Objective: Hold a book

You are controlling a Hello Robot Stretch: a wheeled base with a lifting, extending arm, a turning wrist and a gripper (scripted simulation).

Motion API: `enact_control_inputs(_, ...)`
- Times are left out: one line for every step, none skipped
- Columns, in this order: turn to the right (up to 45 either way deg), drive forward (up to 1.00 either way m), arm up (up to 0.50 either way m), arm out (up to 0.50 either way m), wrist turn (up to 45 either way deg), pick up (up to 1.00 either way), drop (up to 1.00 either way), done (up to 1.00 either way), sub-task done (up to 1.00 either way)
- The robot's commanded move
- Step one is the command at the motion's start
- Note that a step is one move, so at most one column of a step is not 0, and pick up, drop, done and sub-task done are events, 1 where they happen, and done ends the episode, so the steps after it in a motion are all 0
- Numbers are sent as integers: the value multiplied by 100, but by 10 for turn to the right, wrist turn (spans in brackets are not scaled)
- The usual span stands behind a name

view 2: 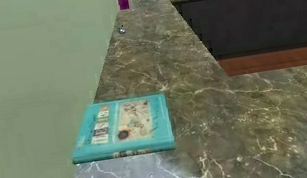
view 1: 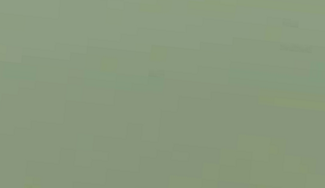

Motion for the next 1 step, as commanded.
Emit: enact_control_inputs(0,0,50,0,0,0,0,0,0)
